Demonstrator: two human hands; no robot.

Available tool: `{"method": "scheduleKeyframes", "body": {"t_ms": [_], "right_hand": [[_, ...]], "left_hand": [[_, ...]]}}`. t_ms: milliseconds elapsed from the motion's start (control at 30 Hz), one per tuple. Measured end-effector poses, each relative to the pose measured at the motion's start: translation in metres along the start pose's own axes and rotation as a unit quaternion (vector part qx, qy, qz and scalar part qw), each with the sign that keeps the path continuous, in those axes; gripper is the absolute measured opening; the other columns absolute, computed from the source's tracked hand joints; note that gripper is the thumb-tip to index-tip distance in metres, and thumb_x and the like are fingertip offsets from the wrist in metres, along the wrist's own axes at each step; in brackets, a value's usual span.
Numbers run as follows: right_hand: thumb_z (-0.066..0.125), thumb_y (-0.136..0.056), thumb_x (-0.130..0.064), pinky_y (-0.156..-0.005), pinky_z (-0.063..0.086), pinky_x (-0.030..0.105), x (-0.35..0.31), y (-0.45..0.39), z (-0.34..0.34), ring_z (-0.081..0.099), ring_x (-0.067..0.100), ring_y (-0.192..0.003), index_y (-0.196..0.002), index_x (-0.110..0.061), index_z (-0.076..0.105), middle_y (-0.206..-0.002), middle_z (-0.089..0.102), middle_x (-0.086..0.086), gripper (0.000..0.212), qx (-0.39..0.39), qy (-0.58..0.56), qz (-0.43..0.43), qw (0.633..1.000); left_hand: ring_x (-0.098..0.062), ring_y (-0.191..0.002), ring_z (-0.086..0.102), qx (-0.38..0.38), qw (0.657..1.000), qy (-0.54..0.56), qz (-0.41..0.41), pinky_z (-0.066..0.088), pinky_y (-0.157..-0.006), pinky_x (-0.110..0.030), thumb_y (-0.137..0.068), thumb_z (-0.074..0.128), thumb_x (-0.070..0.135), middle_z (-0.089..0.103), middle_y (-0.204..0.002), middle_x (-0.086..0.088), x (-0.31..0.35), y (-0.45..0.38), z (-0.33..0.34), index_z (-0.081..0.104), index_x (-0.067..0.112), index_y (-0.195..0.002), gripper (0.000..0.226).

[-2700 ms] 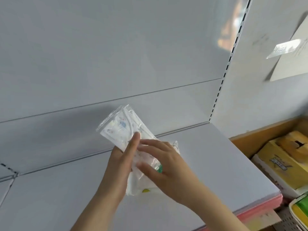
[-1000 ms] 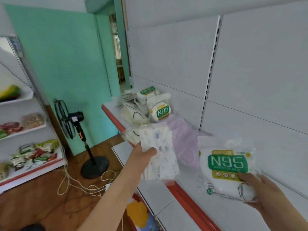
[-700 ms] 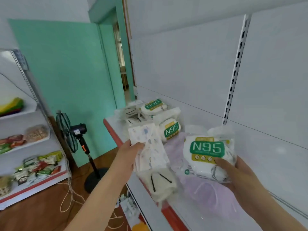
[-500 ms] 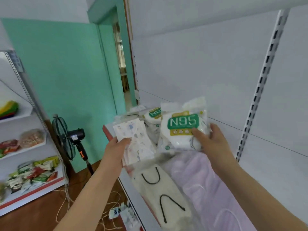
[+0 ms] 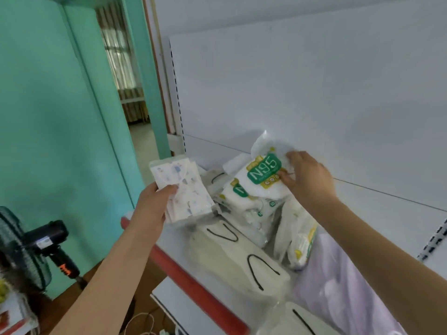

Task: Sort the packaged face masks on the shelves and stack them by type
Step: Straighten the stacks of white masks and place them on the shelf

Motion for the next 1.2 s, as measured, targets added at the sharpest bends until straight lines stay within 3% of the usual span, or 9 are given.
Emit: {"method": "scheduleKeyframes", "body": {"t_ms": [200, 333, 433, 533, 700, 867, 1000, 1133, 1200], "right_hand": [[0.060, -0.093, -0.026, -0.095, 0.041, 0.047, -0.041, 0.003, -0.017, 0.047, 0.036, -0.119, -0.128, -0.010, 0.058, -0.133, 0.052, 0.010, 0.038, 0.164, 0.012, 0.003, 0.986], [0.058, -0.093, -0.028, -0.099, 0.039, 0.046, -0.104, -0.005, -0.003, 0.052, 0.035, -0.116, -0.124, -0.013, 0.061, -0.129, 0.057, 0.007, 0.035, 0.142, 0.009, -0.054, 0.988], [0.052, -0.095, -0.039, -0.109, 0.031, 0.047, -0.118, -0.017, 0.017, 0.045, 0.034, -0.127, -0.134, -0.018, 0.055, -0.141, 0.050, 0.005, 0.044, 0.055, 0.042, -0.008, 0.998], [0.050, -0.095, -0.040, -0.109, 0.032, 0.047, -0.111, -0.022, 0.030, 0.043, 0.032, -0.131, -0.137, -0.020, 0.052, -0.147, 0.044, 0.003, 0.047, 0.005, 0.026, 0.035, 0.999], [0.057, -0.093, -0.032, -0.106, 0.035, 0.050, -0.114, -0.023, 0.031, 0.046, 0.035, -0.127, -0.130, -0.017, 0.059, -0.144, 0.048, 0.006, 0.041, 0.067, 0.007, 0.010, 0.998], [0.059, -0.093, -0.028, -0.102, 0.037, 0.049, -0.128, -0.030, 0.025, 0.046, 0.034, -0.123, -0.126, -0.015, 0.061, -0.139, 0.050, 0.005, 0.036, 0.110, -0.040, -0.014, 0.993], [0.057, -0.093, -0.030, -0.103, 0.037, 0.051, -0.140, -0.034, 0.025, 0.047, 0.034, -0.124, -0.122, -0.016, 0.064, -0.137, 0.053, 0.006, 0.034, 0.130, -0.049, -0.043, 0.989], [0.056, -0.094, -0.034, -0.104, 0.037, 0.052, -0.138, -0.033, 0.025, 0.046, 0.037, -0.125, -0.127, -0.014, 0.061, -0.139, 0.051, 0.009, 0.038, 0.119, -0.022, -0.030, 0.992], [0.053, -0.096, -0.038, -0.107, 0.034, 0.051, -0.133, -0.033, 0.028, 0.043, 0.037, -0.129, -0.134, -0.014, 0.055, -0.145, 0.046, 0.009, 0.045, 0.074, 0.015, 0.007, 0.997]], "left_hand": [[-0.026, -0.098, 0.071, -0.027, 0.997, -0.075, 0.022, 0.056, -0.086, -0.038, -0.098, 0.060, 0.005, 0.071, -0.120, -0.012, 0.027, -0.093, -0.024, 0.063, 0.005, -0.129, 0.032], [-0.024, -0.093, 0.066, -0.070, 0.975, -0.204, 0.050, 0.052, -0.080, -0.032, -0.096, 0.067, 0.008, 0.065, -0.119, -0.009, 0.039, -0.152, -0.024, 0.057, 0.006, -0.133, 0.038], [-0.031, -0.103, 0.065, -0.060, 0.962, -0.261, 0.055, 0.053, -0.087, -0.037, -0.092, 0.071, 0.010, 0.065, -0.124, -0.016, 0.036, -0.192, -0.023, 0.051, 0.006, -0.136, 0.048], [-0.031, -0.103, 0.065, -0.014, 0.975, -0.221, 0.035, 0.052, -0.084, -0.036, -0.093, 0.065, 0.003, 0.065, -0.127, -0.020, 0.022, -0.224, -0.025, 0.058, 0.001, -0.129, 0.037], [-0.038, -0.113, 0.066, -0.004, 0.996, -0.065, -0.066, 0.055, -0.088, -0.042, -0.093, 0.060, -0.004, 0.064, -0.129, -0.023, 0.000, -0.259, -0.027, 0.056, -0.005, -0.132, 0.039], [-0.025, -0.078, 0.064, -0.017, 0.984, 0.053, -0.170, 0.060, -0.074, -0.043, -0.094, 0.054, -0.010, 0.065, -0.103, -0.019, -0.027, -0.248, -0.015, 0.055, -0.001, -0.121, 0.029], [-0.024, -0.070, 0.067, -0.085, 0.980, -0.084, -0.160, 0.060, -0.046, -0.032, -0.096, 0.067, 0.005, 0.067, -0.086, -0.016, -0.027, -0.228, -0.005, 0.058, -0.004, -0.123, 0.030], [-0.022, -0.059, 0.068, -0.125, 0.919, -0.349, -0.136, 0.059, -0.052, -0.029, -0.099, 0.061, 0.046, 0.071, -0.079, -0.015, -0.007, -0.223, -0.030, 0.064, -0.003, -0.106, 0.050], [-0.024, -0.065, 0.066, -0.057, 0.882, -0.468, -0.012, 0.054, -0.052, -0.029, -0.101, 0.055, 0.046, 0.070, -0.089, -0.016, 0.000, -0.230, -0.041, 0.062, -0.001, -0.107, 0.048]]}}
Point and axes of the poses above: each hand's wrist, its own y-axis away from the middle knuckle, its own z-axis out of the palm, x = y × z, the point moved 3 cm from there along -y, towards the middle knuckle
